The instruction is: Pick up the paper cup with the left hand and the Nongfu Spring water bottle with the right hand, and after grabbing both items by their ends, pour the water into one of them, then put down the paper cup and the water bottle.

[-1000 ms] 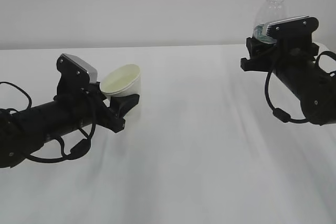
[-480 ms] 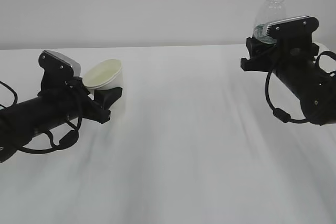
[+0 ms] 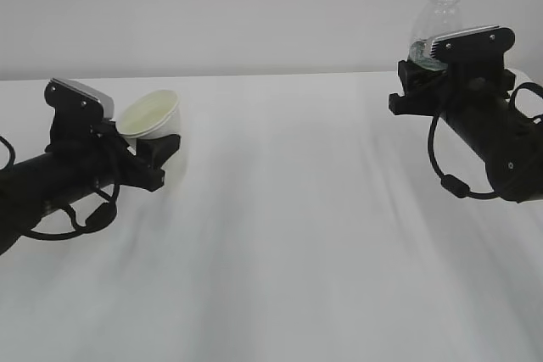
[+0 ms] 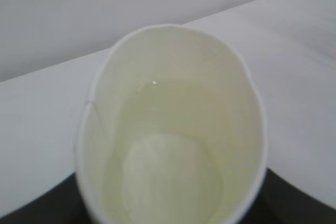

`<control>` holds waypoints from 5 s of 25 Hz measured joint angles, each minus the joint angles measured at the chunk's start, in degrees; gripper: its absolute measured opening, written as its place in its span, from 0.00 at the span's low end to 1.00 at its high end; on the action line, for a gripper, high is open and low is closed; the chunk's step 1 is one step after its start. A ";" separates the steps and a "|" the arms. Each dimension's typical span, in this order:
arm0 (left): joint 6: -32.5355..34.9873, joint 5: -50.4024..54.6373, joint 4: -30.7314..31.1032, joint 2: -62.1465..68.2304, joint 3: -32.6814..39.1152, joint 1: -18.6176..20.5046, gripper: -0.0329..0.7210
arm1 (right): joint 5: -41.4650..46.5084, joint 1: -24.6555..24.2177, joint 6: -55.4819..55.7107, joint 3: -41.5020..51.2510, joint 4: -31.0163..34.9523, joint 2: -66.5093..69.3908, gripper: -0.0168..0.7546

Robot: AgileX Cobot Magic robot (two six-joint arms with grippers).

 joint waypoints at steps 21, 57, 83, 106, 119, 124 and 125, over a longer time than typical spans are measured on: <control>0.44 0.14 -4.25 0.09 0.00 7.20 0.59 | 0.00 0.00 0.00 0.00 0.00 0.00 0.63; 2.80 3.18 -13.19 0.09 0.00 11.24 0.59 | 1.30 0.03 0.00 0.00 0.00 0.00 0.63; 2.80 4.39 -13.27 4.27 0.00 11.24 0.59 | 1.65 0.03 0.00 0.00 0.00 0.00 0.63; 2.80 2.09 -13.15 4.37 0.00 11.24 0.59 | 1.65 0.03 0.00 0.00 0.00 0.00 0.63; 2.80 3.02 -12.47 4.37 0.00 11.24 0.62 | 1.65 0.03 0.00 0.00 0.00 0.00 0.63; 2.80 3.04 -12.47 4.37 0.00 11.24 0.69 | 1.65 0.03 0.00 0.00 0.00 0.00 0.63; 2.80 3.13 -12.47 4.37 0.00 11.24 0.71 | 1.65 0.03 0.00 0.00 0.00 0.00 0.63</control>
